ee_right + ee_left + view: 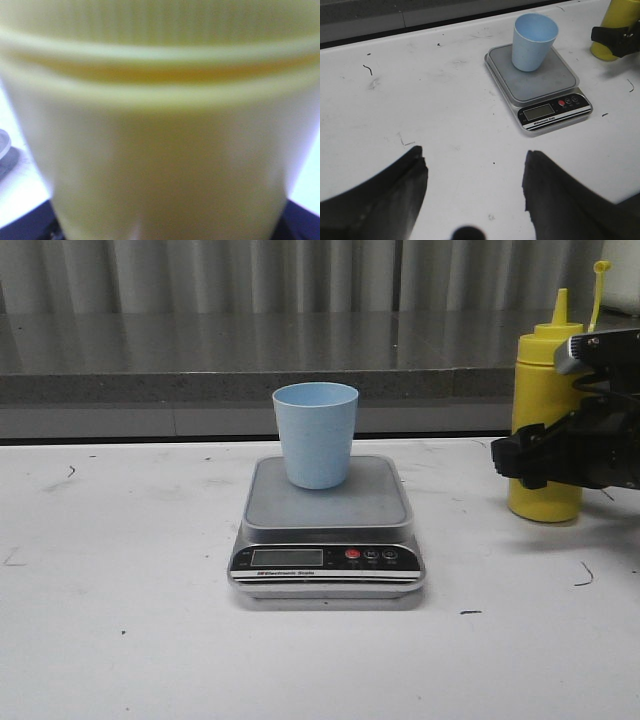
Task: Pour seasoning into cup on scale with both arms
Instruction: 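Turn the bottle upright and lower it back onto the table, then open the right gripper and withdraw from the bottle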
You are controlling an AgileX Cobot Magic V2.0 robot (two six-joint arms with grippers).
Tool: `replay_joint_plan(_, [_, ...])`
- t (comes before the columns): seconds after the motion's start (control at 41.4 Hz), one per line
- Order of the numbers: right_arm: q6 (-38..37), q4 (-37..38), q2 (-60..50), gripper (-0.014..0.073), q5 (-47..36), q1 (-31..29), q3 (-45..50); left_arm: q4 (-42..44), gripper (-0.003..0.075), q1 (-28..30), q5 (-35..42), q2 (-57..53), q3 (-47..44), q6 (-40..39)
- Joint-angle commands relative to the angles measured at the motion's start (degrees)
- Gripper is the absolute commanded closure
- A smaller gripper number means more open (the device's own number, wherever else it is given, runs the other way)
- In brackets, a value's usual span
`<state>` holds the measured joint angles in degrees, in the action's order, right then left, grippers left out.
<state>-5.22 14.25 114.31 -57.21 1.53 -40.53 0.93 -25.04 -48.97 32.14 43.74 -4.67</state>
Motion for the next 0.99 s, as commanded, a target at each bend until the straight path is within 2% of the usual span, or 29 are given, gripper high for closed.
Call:
replay_joint_plan(0.0, [0.83, -1.22, -2.42, 0.0013, -7.06, -0.36, -1.51, -0.52, 0.0301, 0.10, 4.18, 0.12, 1.36, -0.18])
replay_joint_plan(0.097, [0.83, -1.29, -2.42, -0.0067, -7.18, -0.36, -1.51, -0.52, 0.0301, 0.10, 4.18, 0.12, 1.36, -0.18])
replay_joint_plan(0.314, [0.83, -2.45, -3.62, -0.0069, -7.27, -0.36, 1.02, -0.52, 0.0301, 0.10, 4.18, 0.12, 1.36, -0.18])
replay_joint_plan(0.459, [0.83, -5.31, -6.81, -0.0069, -8.17, -0.36, 5.72, -0.52, 0.0301, 0.10, 4.18, 0.12, 1.36, -0.18])
replay_joint_plan(0.629, [0.65, -5.24, -12.54, -0.0069, -7.25, -0.07, 12.01, -0.52, 0.0301, 0.10, 4.18, 0.12, 1.36, -0.18])
replay_joint_plan(0.725, [-1.41, -5.24, -18.60, -0.0069, -0.03, -0.07, 14.93, -0.52, 0.0301, 0.10, 4.18, 0.12, 1.36, -0.18])
replay_joint_plan(0.87, [-4.85, -3.78, -28.30, -0.0069, 19.76, -0.01, 14.47, -0.52, 0.0301, 0.10, 4.18, 0.12, 1.36, -0.18])
replay_joint_plan(0.967, [-11.07, -0.64, -34.48, -0.0069, 33.45, 0.18, 12.99, -0.52, 0.0301, 0.10, 4.18, 0.12, 1.36, -0.18])
